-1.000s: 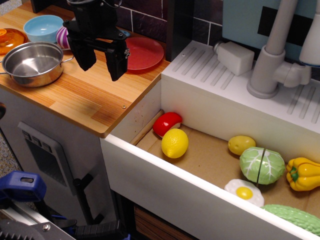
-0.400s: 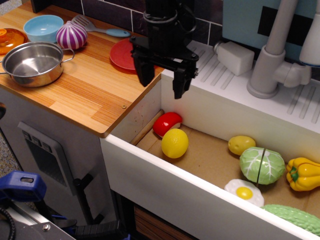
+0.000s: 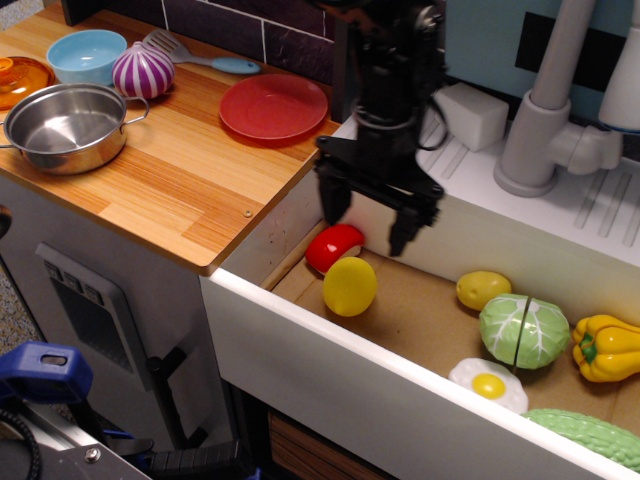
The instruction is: Put lemon on plate
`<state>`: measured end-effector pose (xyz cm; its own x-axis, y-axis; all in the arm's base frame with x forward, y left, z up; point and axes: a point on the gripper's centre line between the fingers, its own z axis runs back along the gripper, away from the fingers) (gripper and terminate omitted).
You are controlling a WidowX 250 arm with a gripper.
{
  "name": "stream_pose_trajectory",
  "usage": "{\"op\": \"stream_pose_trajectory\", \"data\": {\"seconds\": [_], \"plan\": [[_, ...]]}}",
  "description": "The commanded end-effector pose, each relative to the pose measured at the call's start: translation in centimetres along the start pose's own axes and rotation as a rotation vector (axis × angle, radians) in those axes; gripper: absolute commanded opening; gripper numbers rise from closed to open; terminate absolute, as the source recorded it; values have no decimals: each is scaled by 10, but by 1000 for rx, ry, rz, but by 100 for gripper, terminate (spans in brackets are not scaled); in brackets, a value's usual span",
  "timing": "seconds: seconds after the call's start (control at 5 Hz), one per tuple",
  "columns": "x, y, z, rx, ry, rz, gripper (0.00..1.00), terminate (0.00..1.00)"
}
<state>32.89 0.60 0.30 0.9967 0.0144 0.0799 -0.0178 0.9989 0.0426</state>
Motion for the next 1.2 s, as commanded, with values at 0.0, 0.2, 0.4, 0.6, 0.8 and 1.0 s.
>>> {"op": "stream_pose_trajectory", "data": {"seconds": [0.0,0.2,0.4,0.6,0.8,1.0], "plan": [[18,-6,-1,44,-72,10,100,0],[19,-15,-13,59,-64,36,100,0],[20,-21,-23,74,-79,45,100,0],[19,-25,-32,113,-88,74,100,0],[15,-19,-36,157,-80,67,100,0],[12,-8,-35,168,-71,53,100,0]]}}
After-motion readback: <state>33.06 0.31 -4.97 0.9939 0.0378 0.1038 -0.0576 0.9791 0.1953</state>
